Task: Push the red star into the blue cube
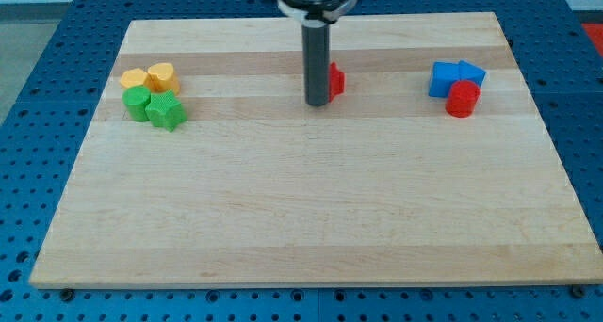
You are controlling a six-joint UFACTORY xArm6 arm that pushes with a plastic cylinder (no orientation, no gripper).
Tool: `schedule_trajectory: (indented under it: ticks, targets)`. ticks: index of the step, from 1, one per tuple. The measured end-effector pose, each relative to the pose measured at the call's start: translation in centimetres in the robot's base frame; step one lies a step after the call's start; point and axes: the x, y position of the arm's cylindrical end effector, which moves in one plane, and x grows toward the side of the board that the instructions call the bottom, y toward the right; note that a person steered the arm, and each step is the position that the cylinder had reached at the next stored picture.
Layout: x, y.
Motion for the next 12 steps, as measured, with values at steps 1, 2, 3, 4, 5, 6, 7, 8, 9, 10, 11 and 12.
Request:
schedule_trajectory:
  ticks: [1,2,3,4,5,6,7,8,9,10,11,12]
  targets:
    - [0.2,0.1]
    - [1.3,-2.4]
    - [2.4,-4.5]
    - [-1.7,-3.8]
    - [-4.1,-2.5]
    - [-4.1,-1.2]
    - [-4.1,2.4]
    - [-4.0,5.8]
    - [-4.0,9.1]
    - [-4.0,12.1]
    - [-4.0,13.3]
    - [-4.3,12.4]
